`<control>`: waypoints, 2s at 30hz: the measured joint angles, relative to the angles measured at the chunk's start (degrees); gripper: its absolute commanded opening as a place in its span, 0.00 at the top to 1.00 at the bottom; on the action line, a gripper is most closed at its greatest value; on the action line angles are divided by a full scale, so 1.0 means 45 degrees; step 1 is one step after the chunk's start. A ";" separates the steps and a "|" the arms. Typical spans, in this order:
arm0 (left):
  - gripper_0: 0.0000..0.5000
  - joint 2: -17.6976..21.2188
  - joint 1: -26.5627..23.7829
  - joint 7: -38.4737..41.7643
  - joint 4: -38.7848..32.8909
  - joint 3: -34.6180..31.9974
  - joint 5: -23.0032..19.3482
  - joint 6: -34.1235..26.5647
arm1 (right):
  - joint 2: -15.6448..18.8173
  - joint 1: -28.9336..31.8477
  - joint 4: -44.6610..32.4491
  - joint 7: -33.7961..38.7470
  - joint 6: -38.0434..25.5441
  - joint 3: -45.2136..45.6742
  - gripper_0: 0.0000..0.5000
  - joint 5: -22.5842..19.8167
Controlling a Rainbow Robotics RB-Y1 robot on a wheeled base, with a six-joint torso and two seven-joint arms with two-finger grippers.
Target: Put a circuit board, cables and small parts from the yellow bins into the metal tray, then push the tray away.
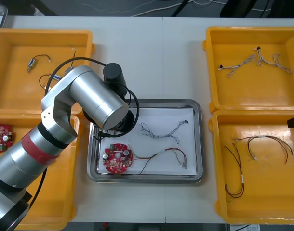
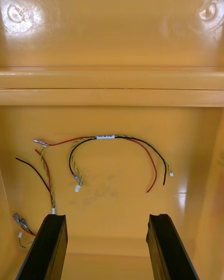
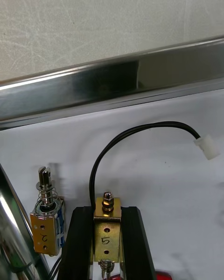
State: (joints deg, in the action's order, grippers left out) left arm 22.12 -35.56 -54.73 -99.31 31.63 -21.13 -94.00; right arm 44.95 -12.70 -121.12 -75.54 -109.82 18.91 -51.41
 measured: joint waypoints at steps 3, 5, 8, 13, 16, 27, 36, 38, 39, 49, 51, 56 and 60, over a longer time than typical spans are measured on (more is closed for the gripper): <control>0.06 -0.0007 0.0000 0.0002 0.0002 0.0019 0.0001 0.0000 | 0.0000 0.0000 0.0000 0.0000 0.0000 0.0000 0.00 0.0000; 0.00 -0.0011 0.0000 0.0005 0.0003 0.0021 0.0001 0.0002 | 0.0000 0.0000 0.0000 0.0000 0.0000 0.0000 0.00 0.0000; 0.00 -0.0017 0.0000 0.0019 0.0004 0.0021 0.0001 0.0016 | 0.0000 0.0000 0.0000 0.0000 0.0000 0.0000 0.00 0.0000; 0.00 -0.0020 0.0000 0.0057 0.0004 0.0021 0.0000 0.0045 | 0.0000 0.0000 0.0000 0.0000 0.0000 0.0000 0.00 0.0000; 0.00 -0.0020 0.0000 0.0058 -0.0001 0.0020 -0.0026 0.0048 | 0.0000 0.0000 0.0000 0.0000 0.0000 0.0000 0.00 0.0000; 0.00 -0.0021 -0.0173 0.0061 -0.0682 -0.0618 -0.1082 -0.1622 | 0.0000 0.0000 0.0000 0.0000 0.0000 0.0000 0.00 0.0000; 0.00 0.0007 -0.1041 0.0207 -0.0924 -0.1395 -0.1670 -0.2577 | 0.0001 0.0000 0.0000 0.0000 0.0000 0.0000 0.00 0.0000; 0.00 0.0065 -0.1255 0.0305 -0.0943 -0.1563 -0.1955 -0.2644 | 0.0001 0.0000 0.0000 0.0000 0.0000 0.0000 0.00 0.0000; 0.00 0.0116 -0.1359 0.0350 -0.0952 -0.1663 -0.2131 -0.2701 | 0.0001 0.0000 0.0000 0.0000 0.0000 0.0000 0.00 0.0000; 0.00 0.1584 -0.2175 0.0450 -0.1834 -0.2866 -0.4495 -0.3437 | -0.0009 0.0092 0.0003 0.0000 0.0000 -0.0015 0.00 -0.0100; 0.00 0.1995 -0.2178 0.0451 -0.2091 -0.3143 -0.4924 -0.3440 | -0.0009 0.0098 0.0006 0.0000 0.0000 -0.0030 0.00 -0.0378; 0.00 0.3054 -0.2179 0.0452 -0.2294 -0.3757 -0.5914 -0.3448 | -0.0005 0.0042 0.0007 0.0000 0.0000 -0.0370 0.00 -0.0600; 0.00 0.3875 -0.2180 0.0453 -0.2310 -0.3943 -0.6329 -0.3454 | -0.0005 -0.0100 0.0007 0.0000 0.0000 -0.0713 0.00 -0.0731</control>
State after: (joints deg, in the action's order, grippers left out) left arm 39.55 -45.37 -52.69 -109.70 13.89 -49.61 -109.54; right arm 44.93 -13.15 -121.09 -75.54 -109.82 15.70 -54.69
